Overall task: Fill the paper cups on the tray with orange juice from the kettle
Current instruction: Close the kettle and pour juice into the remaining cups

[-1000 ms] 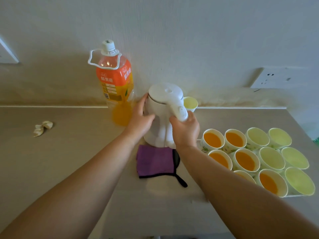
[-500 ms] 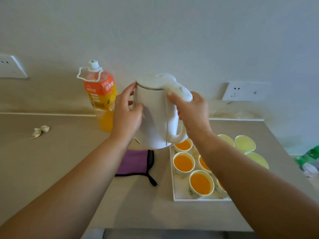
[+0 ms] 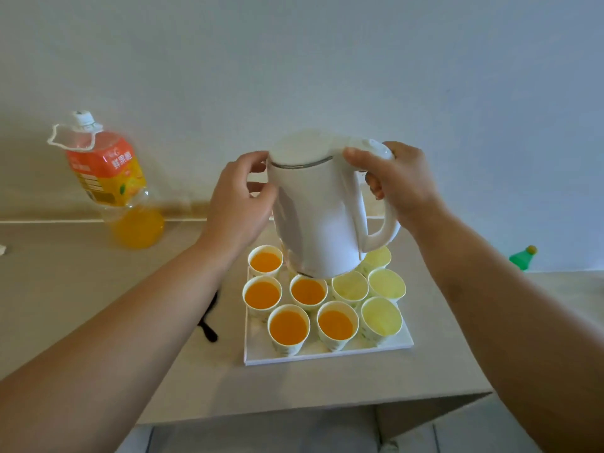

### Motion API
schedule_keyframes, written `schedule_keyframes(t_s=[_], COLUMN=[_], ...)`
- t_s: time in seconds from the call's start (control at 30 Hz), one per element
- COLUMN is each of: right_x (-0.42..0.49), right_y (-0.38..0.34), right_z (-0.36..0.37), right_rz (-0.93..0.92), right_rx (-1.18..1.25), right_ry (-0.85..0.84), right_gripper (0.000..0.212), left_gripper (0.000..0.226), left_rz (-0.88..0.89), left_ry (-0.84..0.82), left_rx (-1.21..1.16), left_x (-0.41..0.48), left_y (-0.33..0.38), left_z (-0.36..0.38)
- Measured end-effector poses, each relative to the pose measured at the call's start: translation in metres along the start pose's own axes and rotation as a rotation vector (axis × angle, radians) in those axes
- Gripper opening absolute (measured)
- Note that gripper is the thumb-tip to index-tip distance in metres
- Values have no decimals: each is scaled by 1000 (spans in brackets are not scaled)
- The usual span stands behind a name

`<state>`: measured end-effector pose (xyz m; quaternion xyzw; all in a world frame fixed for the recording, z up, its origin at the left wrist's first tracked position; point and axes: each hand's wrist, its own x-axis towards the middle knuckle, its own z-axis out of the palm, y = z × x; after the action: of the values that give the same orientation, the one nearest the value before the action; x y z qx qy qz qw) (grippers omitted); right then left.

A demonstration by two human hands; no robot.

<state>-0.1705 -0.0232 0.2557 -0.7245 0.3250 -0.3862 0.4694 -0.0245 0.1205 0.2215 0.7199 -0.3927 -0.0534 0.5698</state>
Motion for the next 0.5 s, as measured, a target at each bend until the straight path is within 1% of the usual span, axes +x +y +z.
schedule_keyframes(t_s=[0.07, 0.17, 0.27, 0.37, 0.5], right_x=[4, 10, 16, 23, 34], right_y=[3, 10, 16, 23, 32], right_z=[-11, -32, -51, -66, -88], right_rz=[-5, 1, 12, 22, 30], right_rx=[-22, -37, -43, -74, -90], right_ry=[-28, -26, -49, -61, -111], right_gripper=[40, 37, 36, 44, 36], left_gripper=[38, 39, 32, 30, 34], left_rz=[74, 209, 301, 288, 257], left_ry=[-42, -140, -249, -366, -468], left_rx=[82, 166, 225, 264, 283], left_x=[6, 18, 33, 45, 51], left_y=[4, 11, 23, 34, 46], left_z=[8, 26, 40, 52, 72])
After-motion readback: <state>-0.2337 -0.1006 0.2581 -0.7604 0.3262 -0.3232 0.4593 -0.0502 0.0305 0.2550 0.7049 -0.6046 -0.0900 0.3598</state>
